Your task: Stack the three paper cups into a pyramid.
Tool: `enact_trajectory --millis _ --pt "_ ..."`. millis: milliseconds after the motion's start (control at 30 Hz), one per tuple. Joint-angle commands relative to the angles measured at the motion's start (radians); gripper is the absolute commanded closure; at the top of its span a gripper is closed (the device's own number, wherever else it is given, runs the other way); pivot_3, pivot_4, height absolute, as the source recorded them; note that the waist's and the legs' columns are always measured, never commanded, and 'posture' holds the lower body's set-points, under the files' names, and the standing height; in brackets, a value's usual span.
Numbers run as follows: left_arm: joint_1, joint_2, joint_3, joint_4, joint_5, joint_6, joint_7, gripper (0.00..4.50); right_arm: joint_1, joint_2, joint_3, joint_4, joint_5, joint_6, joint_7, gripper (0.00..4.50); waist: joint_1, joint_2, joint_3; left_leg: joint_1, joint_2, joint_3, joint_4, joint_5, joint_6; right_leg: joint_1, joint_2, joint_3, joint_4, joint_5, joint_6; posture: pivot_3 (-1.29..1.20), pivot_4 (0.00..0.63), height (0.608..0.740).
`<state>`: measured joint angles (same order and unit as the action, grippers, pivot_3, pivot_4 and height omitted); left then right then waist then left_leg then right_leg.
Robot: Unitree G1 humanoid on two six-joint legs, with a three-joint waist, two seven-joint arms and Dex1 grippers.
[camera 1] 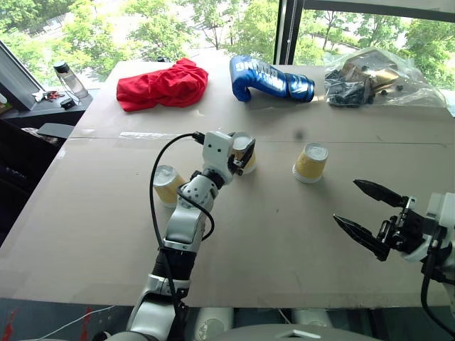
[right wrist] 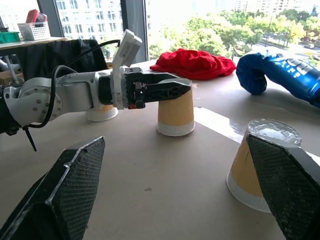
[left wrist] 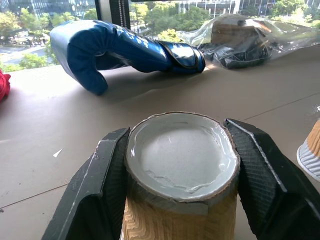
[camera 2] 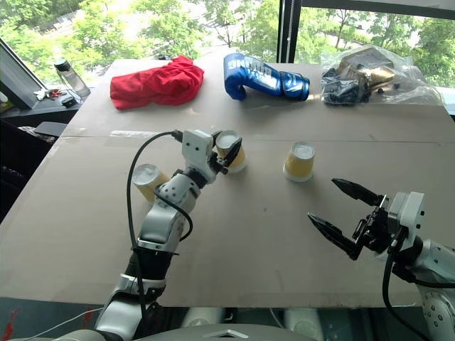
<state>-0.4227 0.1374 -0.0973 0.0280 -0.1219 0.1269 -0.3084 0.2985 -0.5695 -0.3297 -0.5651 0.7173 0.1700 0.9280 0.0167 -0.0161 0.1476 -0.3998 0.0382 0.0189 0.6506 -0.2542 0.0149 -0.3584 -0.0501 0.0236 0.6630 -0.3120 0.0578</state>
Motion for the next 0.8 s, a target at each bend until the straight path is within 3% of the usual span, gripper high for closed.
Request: enact_trajectory --millis 33,233,800 --pt "-0.073 -0.042 -0.038 0.053 0.012 -0.03 -0.021 2.16 -0.004 0.004 -0.012 -0.012 0.0 -0.015 -0.015 0.0 -0.001 0.0 0.0 0.0 0.0 0.0 0.0 0.0 0.0 0.001 0.0 0.0 0.0 0.0 0.0 0.0 0.15 0.74" --pt "-0.147 -0.106 -0.08 0.172 0.024 -0.054 -0.05 2.16 0.001 0.003 -0.023 -0.008 -0.036 -0.017 -0.055 0.0 -0.004 0.0 0.0 0.0 0.0 -0.001 0.0 0.0 0.0 0.001 0.001 -0.001 0.0 0.0 0.0 0.0 0.15 0.74" --pt "-0.137 -0.157 -0.097 0.195 0.039 -0.064 -0.073 2.16 -0.02 0.009 -0.013 -0.027 -0.052 -0.011 -0.146 0.0 -0.003 0.0 0.0 0.0 0.0 -0.001 0.0 0.0 0.0 0.001 0.001 -0.001 0.0 0.0 0.0 0.0 0.15 0.74"
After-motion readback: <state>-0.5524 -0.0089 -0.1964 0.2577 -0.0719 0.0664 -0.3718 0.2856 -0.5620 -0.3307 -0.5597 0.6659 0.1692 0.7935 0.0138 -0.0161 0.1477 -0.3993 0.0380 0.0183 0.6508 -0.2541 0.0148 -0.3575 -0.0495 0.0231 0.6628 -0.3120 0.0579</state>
